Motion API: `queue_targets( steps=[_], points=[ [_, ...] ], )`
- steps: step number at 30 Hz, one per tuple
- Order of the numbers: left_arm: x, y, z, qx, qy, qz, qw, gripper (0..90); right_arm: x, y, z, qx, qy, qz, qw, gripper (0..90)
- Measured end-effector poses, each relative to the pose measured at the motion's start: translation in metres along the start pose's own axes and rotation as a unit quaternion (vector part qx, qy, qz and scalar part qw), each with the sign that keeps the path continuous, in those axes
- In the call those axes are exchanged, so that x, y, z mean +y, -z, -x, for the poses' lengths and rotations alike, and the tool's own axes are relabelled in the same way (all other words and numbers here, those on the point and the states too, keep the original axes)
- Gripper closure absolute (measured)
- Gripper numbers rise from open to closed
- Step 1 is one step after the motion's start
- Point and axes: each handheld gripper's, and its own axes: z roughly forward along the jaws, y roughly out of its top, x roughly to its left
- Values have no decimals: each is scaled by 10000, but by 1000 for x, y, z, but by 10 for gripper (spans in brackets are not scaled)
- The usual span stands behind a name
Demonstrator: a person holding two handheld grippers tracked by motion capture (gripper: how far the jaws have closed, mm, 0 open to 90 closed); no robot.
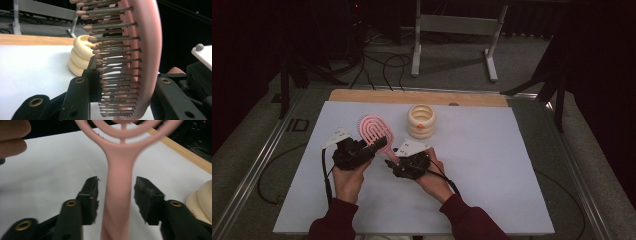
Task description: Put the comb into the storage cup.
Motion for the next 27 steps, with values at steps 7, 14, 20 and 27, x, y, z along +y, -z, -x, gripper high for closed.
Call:
queue_targets(
  steps=[7,14,20,27],
  points=[
    [6,3,-3,63,9,47,10000,641,-3,10,11,-36,-257,119,9996,387],
    [9,4,-4,105,-19,87,9999,641,-13,23,22,-100,-387,140,9991,317],
    [13,5,-5,167,0,102,9998,641,-24,40,33,-246,-516,252,9980,238],
    [19,7,-3,196,-65,138,9997,641,-37,60,43,-426,-813,408,9949,138]
  ],
)
